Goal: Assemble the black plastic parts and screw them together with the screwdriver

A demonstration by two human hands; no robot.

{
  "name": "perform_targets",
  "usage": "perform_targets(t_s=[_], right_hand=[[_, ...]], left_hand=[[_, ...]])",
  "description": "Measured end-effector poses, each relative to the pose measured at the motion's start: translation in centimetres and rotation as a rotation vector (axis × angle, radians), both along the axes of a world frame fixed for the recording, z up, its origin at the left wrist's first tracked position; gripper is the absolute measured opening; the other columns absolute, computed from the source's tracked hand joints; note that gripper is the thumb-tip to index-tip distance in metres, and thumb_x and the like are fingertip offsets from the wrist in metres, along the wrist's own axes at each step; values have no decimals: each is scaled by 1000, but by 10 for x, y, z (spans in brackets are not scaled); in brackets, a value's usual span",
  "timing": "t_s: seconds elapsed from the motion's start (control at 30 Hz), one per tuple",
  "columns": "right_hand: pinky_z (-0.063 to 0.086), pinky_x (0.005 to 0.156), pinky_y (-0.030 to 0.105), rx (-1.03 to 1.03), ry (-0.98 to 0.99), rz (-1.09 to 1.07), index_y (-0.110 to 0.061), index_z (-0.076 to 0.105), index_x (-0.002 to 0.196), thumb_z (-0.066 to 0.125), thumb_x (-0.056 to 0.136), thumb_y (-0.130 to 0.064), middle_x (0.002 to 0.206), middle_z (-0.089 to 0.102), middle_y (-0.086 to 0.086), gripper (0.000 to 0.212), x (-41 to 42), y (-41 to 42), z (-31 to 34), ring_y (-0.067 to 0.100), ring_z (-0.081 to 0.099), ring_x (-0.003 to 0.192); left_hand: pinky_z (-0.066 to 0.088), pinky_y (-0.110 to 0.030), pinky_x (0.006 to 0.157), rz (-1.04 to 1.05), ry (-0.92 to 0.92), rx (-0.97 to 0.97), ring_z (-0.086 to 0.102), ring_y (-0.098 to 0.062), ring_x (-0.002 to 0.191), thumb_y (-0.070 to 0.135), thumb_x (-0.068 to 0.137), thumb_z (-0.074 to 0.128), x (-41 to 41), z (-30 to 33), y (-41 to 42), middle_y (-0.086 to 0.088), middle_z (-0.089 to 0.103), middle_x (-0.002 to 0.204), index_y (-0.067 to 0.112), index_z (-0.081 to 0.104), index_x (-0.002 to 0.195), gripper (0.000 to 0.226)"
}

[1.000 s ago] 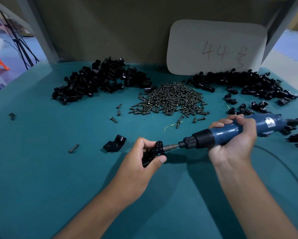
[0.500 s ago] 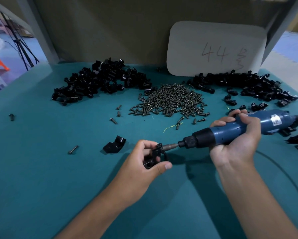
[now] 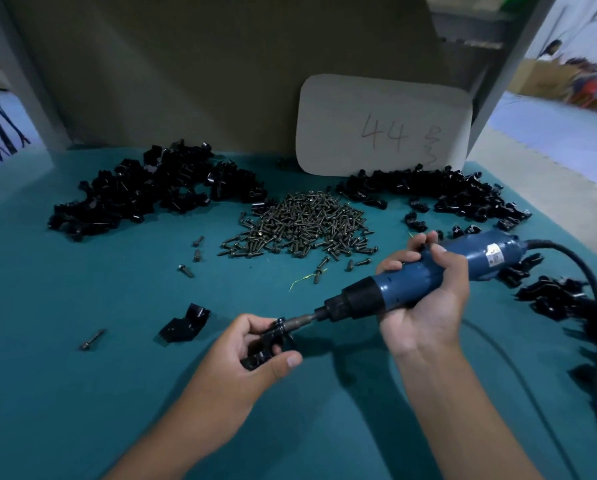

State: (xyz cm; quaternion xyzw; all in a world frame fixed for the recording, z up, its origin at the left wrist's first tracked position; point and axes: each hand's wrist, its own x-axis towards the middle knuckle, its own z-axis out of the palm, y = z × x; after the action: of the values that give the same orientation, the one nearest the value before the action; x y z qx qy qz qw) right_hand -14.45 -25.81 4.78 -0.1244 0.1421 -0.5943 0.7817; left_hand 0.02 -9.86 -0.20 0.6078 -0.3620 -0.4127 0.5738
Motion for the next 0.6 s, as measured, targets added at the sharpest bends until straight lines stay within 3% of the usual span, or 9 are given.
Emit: perform_targets(t_s=[0.17, 0.27, 0.4, 0.47, 0.53, 0.6], right_hand=[[51, 60, 26, 52, -19, -21, -17, 61, 91, 60, 87, -9, 82, 60, -4, 9, 0, -4, -2, 10, 56, 61], [51, 61, 27, 89, -20, -18, -16, 61, 91, 61, 85, -8, 79, 58, -3, 9, 0, -5, -3, 11, 57, 60], [51, 60, 27, 144, 0, -46, -15, 62, 88, 66, 83, -12, 78, 59, -2, 7, -8, -13, -3, 12, 55, 59], [52, 57, 25, 188, 182, -71, -17, 60, 91, 68, 85, -17, 78, 59, -3, 10, -9, -15, -5, 12, 56, 60], [55, 56, 26, 237, 424, -97, -16, 58, 100, 73, 87, -20, 84, 61, -2, 20, -2, -14, -14, 13, 60, 68], [59, 65, 32, 244, 596, -105, -12, 57, 110, 78, 87, -23, 91, 68, 1, 32, 3, -13, -21, 16, 68, 76]], left_hand=[[47, -25, 74, 31, 11, 34, 60, -6, 68, 33, 71, 86, 1, 3, -3, 5, 70, 77, 13, 64, 105, 45], [48, -26, 70, 24, 28, 59, 60, -8, 66, 37, 71, 76, 2, 7, 0, 2, 75, 83, 15, 67, 105, 42], [44, -37, 72, 198, 157, 53, 58, -19, 67, 33, 74, 74, 14, 9, -1, -6, 73, 82, 8, 70, 100, 36], [45, -28, 73, 274, -26, 63, 63, -11, 70, 28, 85, 74, 16, 7, 0, 5, 74, 84, 17, 69, 99, 19], [45, -14, 73, 312, -404, 88, 65, 3, 84, 34, 90, 71, 14, 3, 3, 15, 72, 90, 30, 64, 99, 12], [45, -17, 76, 305, -617, 92, 62, 4, 94, 40, 90, 69, 10, 1, 5, 18, 68, 95, 36, 60, 100, 14]])
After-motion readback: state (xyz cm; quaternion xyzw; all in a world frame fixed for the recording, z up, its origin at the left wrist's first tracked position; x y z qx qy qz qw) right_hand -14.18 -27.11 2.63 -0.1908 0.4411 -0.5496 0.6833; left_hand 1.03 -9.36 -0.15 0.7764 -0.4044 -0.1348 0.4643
